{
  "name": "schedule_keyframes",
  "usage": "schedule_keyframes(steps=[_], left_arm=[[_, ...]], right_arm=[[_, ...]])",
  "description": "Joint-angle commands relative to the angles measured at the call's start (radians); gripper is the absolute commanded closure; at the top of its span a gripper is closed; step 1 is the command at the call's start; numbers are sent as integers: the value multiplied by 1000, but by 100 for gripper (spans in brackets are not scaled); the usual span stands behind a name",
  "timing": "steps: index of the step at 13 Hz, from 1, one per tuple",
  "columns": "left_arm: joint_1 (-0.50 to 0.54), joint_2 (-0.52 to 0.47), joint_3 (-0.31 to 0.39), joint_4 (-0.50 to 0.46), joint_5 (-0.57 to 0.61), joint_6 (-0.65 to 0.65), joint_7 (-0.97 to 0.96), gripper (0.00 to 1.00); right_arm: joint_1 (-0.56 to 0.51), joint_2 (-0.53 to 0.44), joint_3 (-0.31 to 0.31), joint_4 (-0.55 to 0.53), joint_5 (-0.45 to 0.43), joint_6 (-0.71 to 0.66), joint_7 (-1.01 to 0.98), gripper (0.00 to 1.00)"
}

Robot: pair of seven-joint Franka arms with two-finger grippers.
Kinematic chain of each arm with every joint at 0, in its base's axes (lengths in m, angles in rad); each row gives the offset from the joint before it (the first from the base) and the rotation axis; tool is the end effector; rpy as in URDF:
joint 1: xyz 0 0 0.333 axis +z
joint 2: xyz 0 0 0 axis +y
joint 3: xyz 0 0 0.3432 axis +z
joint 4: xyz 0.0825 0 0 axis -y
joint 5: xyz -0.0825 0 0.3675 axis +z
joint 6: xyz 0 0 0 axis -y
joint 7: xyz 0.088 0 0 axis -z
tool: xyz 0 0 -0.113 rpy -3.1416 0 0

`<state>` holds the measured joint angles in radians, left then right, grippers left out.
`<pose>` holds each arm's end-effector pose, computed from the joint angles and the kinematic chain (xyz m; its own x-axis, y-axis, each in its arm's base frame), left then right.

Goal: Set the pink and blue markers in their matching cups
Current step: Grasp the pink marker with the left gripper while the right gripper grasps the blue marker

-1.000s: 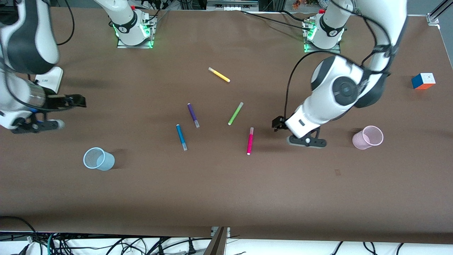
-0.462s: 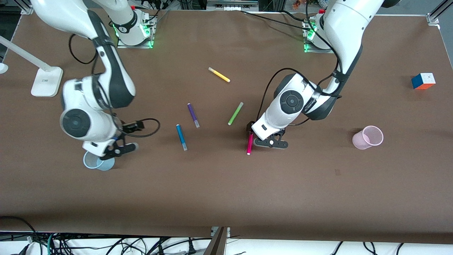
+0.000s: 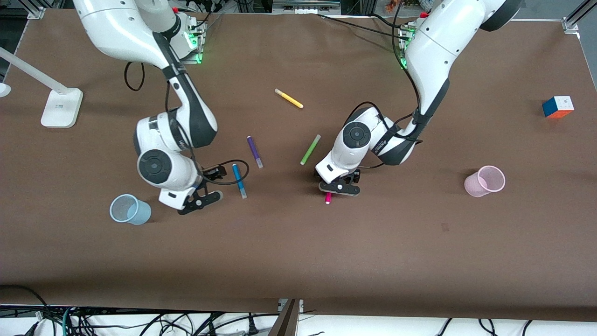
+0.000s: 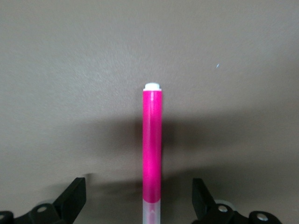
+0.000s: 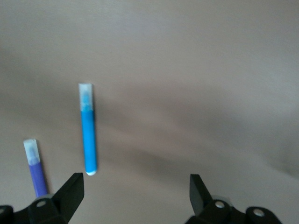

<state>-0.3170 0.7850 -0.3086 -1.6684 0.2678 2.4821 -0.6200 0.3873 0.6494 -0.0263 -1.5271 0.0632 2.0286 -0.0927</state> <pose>0.5792 -0.3815 0.1956 0.9922 -0.1171 0.0418 -0.1200 -0.9898 0.0767 0.6457 0.2512 0.2905 0.8998 0.4120 -0.1435 0.4092 -0.9111 -0.0495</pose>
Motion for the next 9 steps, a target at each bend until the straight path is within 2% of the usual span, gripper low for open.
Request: schedule_keyframes(steps=[1,3,5,6,8,9], left_arm=[[-14,2,11,15,25,-2,-27,1],[-17,-4,9,13,25,-15,-52,19],[-19,-3,6,12,25,-17,-58,42],[-22,-3,8,3,25,-17,-58,57],[-19,-7,6,-2,25,-18,-50,100],[-16,-7,6,-2,25,-18,-49,100]], right_arm=[[48,59,-7,25,9,59,4,0],[61,93,-7,25,12,117,4,0],[74,116,-7,25,10,166,4,0],[76,125,-7,25,12,188,5,0],[90,133,-7,24,12,202,57,0],[100,136,-7,25,10,203,79,0]])
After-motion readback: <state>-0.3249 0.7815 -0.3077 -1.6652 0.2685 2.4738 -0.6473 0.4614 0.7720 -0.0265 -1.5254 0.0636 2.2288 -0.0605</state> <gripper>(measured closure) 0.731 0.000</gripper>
